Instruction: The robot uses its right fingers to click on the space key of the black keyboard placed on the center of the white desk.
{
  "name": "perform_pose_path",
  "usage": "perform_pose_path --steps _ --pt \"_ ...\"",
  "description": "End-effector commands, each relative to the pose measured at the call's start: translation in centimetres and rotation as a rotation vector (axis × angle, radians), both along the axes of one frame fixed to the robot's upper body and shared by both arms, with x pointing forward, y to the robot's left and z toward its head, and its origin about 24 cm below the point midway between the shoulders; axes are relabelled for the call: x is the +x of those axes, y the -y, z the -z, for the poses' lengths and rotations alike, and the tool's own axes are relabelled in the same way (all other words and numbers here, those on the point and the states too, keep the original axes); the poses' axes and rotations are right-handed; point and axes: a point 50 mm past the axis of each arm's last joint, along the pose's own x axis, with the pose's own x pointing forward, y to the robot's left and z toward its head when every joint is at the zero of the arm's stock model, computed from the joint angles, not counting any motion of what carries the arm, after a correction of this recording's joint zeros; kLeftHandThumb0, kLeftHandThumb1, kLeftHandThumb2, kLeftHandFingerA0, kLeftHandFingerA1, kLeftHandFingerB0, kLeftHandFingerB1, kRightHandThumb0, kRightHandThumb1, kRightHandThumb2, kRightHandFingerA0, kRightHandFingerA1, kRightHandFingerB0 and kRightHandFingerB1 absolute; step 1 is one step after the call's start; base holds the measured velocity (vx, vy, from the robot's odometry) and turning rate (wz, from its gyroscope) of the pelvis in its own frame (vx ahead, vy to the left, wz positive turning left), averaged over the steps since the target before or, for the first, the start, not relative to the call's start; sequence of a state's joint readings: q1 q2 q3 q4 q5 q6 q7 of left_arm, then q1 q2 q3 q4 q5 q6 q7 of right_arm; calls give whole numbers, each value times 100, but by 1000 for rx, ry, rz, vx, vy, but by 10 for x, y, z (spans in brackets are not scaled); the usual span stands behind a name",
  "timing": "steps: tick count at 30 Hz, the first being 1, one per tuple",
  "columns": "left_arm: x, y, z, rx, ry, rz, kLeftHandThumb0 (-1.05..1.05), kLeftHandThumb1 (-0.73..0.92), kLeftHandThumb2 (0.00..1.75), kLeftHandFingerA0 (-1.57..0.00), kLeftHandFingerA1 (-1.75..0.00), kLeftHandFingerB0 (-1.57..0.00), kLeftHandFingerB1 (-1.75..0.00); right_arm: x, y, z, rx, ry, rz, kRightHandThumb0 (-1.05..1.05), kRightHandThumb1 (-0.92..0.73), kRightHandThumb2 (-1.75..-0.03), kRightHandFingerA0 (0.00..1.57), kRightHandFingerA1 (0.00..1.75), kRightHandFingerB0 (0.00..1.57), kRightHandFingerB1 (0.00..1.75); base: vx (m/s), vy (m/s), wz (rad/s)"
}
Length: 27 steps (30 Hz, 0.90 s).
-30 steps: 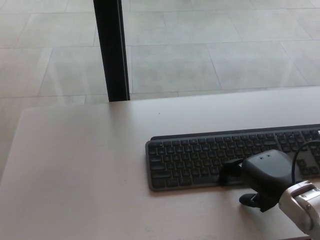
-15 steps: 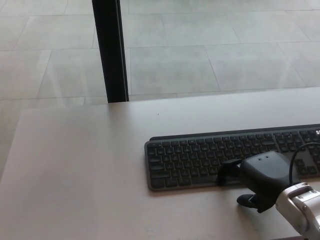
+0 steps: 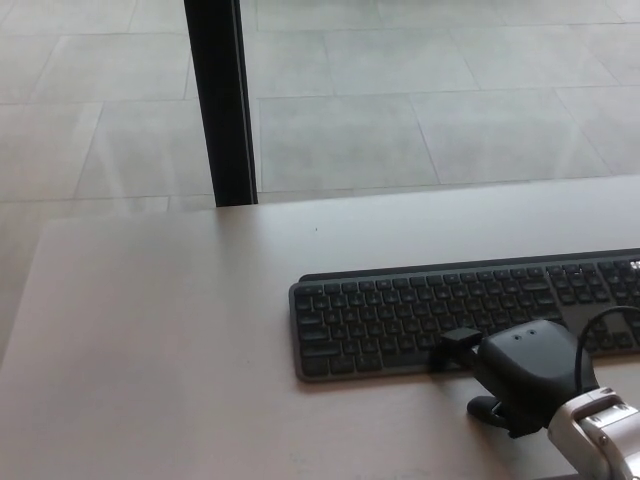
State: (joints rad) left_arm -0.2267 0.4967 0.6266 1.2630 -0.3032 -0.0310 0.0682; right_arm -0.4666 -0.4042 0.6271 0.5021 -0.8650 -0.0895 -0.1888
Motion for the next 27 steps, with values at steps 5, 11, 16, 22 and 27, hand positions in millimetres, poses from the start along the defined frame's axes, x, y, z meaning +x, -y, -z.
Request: perform_pose_path --steps 5,11,16,22,27 --pt "-1 -7 -7 20 32 -17 -48 71 61 -65 -66 -50 -52 -8 13 18 -114 -122 22 -32 -61 -64 73 151 62 47 0 0 0" --pt "-1 -7 -7 26 13 -25 -50 70 61 -69 -64 -54 -53 -2 16 7 -93 -107 54 -32 -62 -61 71 153 62 44 0 0 0" --pt "-2 -8 -7 29 5 -14 -50 70 61 -68 -64 -53 -52 4 18 -2 -110 -54 46 -35 -60 -58 73 150 64 43 0 0 0" --pt "-3 -7 -6 25 17 -20 -50 70 61 -69 -66 -52 -52 17 20 -26 -36 -10 48 -34 -55 -63 79 152 65 47 0 0 0" --pt "-4 -8 -7 35 2 -18 -50 71 61 -69 -67 -52 -53 30 22 -66 127 5 92 -33 -60 -59 89 131 66 44 0 0 0"
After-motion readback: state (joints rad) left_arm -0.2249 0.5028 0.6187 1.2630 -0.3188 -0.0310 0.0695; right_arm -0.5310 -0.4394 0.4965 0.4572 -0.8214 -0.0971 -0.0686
